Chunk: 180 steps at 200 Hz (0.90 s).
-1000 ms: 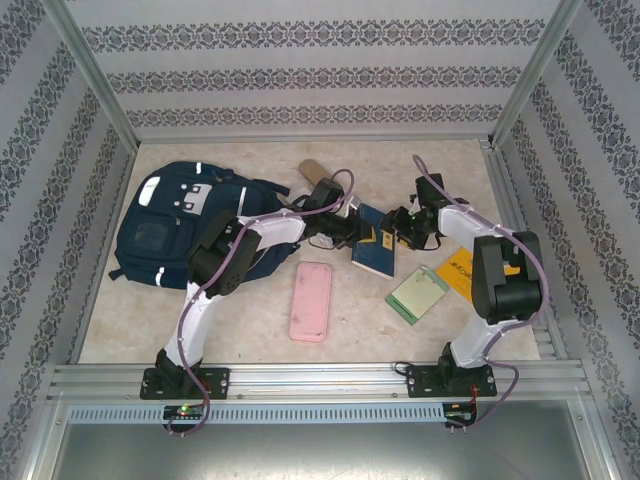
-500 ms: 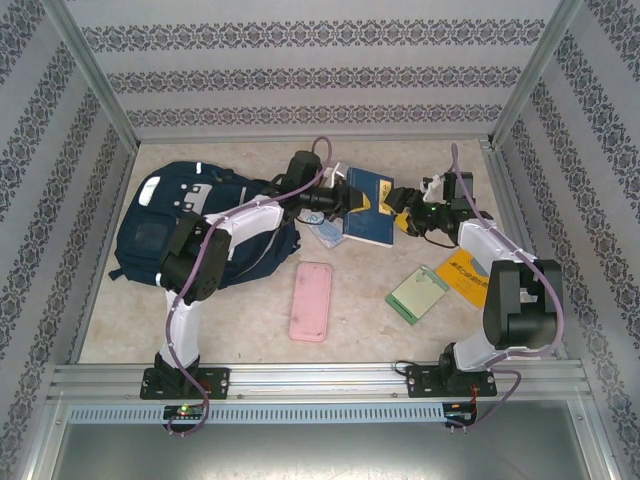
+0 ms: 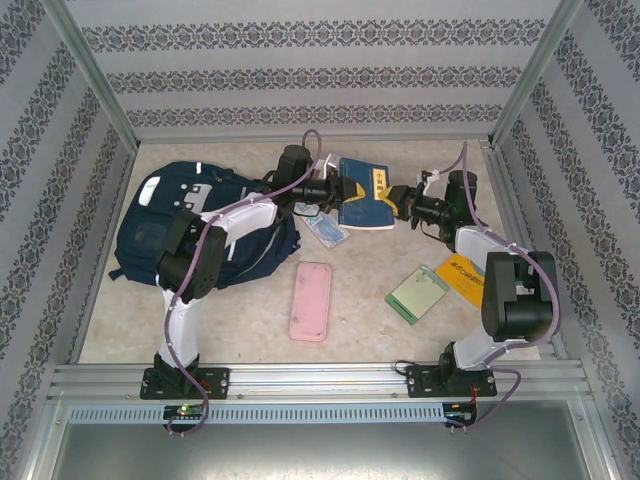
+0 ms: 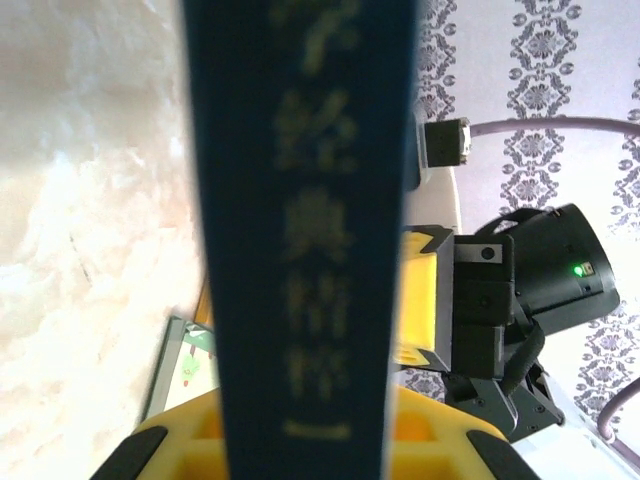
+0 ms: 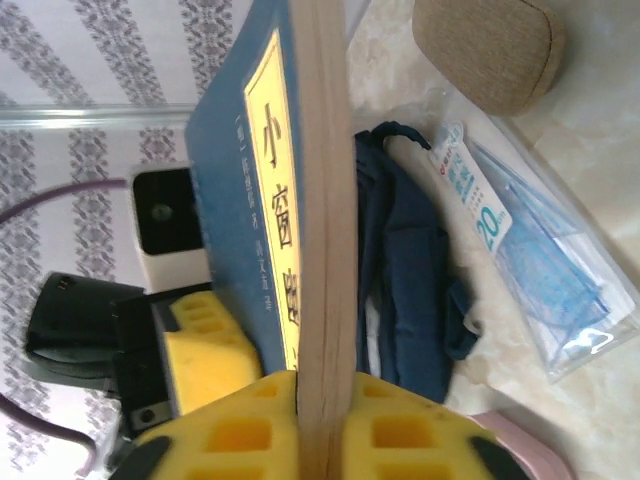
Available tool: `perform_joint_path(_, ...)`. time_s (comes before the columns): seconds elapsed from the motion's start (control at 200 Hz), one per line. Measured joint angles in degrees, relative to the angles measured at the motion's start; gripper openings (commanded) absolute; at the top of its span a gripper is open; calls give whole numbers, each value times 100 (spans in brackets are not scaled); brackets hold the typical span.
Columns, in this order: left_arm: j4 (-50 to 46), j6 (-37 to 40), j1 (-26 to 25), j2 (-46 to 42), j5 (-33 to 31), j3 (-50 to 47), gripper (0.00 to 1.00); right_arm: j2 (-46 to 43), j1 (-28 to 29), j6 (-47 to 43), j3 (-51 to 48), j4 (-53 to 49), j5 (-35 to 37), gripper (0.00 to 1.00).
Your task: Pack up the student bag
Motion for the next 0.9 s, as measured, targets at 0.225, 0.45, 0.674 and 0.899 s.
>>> perform_joint_path(0.225, -1062, 756, 42, -68, -181, 151, 47, -2, 17, 101, 0, 61, -26, 0)
perform_joint_path(0.45, -3733, 2433, 463, -588, -1506, 638, 48, -4, 76, 37, 0, -63, 70, 0)
perform_joint_path(0.674, -5803, 3853, 706, -1075, -3980, 968, 50, -4, 514, -76, 0, -129, 337, 0)
perform_joint_path(0.899, -6631, 4559, 645, -1110, -5539, 365, 56, 111, 1025, -140, 90, -197, 579, 0)
